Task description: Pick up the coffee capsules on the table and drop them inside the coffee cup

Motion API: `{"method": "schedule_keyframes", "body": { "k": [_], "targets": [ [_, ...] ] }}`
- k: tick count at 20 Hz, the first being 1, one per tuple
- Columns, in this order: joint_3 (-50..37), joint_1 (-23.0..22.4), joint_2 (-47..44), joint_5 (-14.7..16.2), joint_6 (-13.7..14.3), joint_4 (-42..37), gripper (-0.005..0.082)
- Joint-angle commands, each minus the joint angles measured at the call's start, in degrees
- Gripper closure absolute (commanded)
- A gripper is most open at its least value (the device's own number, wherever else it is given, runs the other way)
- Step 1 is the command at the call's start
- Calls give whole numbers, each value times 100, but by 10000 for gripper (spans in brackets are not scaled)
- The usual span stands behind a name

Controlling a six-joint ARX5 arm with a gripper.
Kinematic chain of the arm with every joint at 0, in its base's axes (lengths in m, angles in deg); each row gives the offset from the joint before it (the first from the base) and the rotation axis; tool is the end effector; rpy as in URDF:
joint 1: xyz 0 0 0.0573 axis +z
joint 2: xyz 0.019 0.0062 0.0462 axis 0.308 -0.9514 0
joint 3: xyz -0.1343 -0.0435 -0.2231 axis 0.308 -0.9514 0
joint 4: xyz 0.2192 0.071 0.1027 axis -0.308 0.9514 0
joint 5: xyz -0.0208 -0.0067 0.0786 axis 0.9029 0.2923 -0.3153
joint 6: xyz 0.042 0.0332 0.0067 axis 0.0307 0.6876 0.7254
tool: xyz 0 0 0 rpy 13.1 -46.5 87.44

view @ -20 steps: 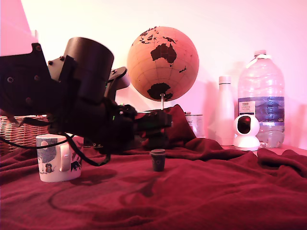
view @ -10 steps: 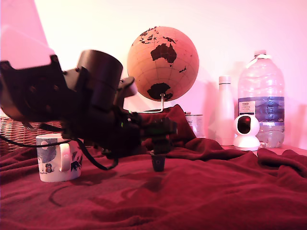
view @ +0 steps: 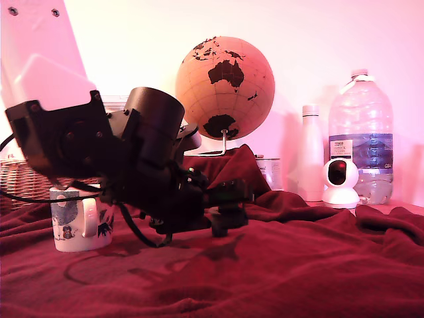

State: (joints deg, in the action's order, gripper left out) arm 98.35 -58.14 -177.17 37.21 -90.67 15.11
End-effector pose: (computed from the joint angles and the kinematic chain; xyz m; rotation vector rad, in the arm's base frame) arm 0.2949 -0.2472 0.0905 -0.1013 0.4481 -0.5889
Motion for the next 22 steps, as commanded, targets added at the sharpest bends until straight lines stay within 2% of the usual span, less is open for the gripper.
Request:
{"method": "schedule_keyframes", "body": {
  "k": [1, 9, 15, 19, 20, 22],
  "targets": [
    [107, 76, -214, 94, -39, 28, 165],
    [232, 109, -289, 162, -79, 278, 175],
    [232, 109, -289, 146, -76, 452, 386],
    [232, 111, -289, 140, -28, 468, 600],
    [234, 109, -289, 140, -11, 466, 632],
    [234, 109, -289, 146, -11, 450, 642]
  ]
}}
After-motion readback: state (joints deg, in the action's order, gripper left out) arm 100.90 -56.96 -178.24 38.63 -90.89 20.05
